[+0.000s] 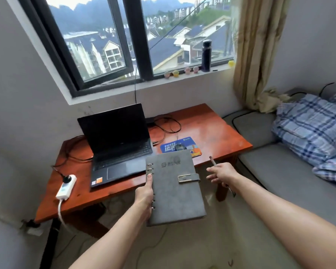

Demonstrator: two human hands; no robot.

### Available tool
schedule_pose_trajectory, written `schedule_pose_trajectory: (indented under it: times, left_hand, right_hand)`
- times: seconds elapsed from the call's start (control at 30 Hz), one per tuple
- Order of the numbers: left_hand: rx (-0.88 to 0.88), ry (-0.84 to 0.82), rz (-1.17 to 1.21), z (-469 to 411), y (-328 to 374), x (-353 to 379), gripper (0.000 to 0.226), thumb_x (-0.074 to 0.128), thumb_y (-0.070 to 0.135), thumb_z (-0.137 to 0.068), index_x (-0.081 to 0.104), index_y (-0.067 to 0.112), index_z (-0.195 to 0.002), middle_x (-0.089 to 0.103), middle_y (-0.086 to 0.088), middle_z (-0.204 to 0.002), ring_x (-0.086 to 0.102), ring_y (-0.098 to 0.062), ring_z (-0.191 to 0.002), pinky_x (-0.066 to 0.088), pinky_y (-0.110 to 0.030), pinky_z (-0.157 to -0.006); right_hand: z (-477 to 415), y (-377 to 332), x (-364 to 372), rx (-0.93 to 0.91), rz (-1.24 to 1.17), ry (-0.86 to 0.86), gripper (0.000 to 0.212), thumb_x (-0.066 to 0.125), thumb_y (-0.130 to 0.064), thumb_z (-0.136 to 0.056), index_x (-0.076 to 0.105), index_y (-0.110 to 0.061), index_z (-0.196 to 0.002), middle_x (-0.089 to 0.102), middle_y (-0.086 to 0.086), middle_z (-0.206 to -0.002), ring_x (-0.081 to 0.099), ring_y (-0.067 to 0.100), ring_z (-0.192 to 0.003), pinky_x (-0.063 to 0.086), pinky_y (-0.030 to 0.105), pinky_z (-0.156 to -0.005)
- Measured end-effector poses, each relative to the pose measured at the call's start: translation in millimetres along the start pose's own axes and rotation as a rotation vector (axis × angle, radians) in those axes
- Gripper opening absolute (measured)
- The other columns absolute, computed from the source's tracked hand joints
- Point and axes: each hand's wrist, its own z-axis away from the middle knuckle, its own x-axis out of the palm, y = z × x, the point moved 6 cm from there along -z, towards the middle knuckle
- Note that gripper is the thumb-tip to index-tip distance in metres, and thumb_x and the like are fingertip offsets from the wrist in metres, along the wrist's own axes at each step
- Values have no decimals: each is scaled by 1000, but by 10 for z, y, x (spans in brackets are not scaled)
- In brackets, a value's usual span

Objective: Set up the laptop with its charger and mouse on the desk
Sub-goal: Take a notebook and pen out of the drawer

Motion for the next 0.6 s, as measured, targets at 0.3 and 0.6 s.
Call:
schedule_pose_trajectory:
  times: [0.3,0.6]
  left_hand:
    - [-59,18,-45,-1215,574,1304,45,53,54,-90,52,10,-76,41,-2,-59,36,-17,-45,27,-21,-45]
    - [-162,-49,-105,-2497,728,2363,54,54,61,-86,62,7,-89,65,-11,-81,60,-27,-67,51,-37,-60]
  right_hand:
    - [-1378,-746,-490,-5,-8,-47,20,62,-25,-94,63,-6,-97,69,15,-85,62,10,-47,29,13,-29]
    - [-2693,-996,-599,61,-29,-147,33,66,-43,-87,68,-12,-96,64,2,-83,53,18,-66,20,20,-37]
